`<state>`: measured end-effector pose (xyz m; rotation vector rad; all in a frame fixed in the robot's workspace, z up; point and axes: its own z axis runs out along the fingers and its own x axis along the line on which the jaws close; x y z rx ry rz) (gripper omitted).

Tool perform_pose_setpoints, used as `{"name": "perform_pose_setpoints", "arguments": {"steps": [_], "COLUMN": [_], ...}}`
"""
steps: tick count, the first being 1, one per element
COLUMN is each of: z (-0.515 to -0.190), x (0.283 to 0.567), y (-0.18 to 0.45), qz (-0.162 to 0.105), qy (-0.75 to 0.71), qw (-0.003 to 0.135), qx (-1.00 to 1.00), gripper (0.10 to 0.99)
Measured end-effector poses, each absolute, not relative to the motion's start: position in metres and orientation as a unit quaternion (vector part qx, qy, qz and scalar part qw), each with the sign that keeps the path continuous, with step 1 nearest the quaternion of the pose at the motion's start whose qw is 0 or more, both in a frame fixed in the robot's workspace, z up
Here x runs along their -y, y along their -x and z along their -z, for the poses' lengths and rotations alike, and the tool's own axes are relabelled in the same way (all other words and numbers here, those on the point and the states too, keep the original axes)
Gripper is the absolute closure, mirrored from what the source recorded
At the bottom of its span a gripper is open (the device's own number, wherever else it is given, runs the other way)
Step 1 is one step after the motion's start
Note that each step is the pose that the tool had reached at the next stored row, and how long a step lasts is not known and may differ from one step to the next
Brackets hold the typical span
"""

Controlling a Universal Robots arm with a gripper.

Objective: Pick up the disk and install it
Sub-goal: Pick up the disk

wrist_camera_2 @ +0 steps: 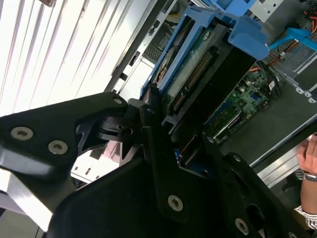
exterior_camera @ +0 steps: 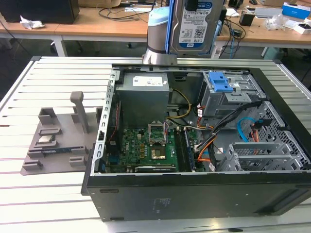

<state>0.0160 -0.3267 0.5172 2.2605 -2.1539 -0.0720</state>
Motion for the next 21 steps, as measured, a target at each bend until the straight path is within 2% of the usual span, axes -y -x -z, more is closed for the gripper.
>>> {"name": "perform_pose_setpoints", "arguments": {"steps": [21], "z": [-0.516], "x": [0.356], "y": [-0.016], "qz": [0.023], "qy": [-0.724], "qw": [0.009], "qx": [0.69], "gripper": [0.722]}}
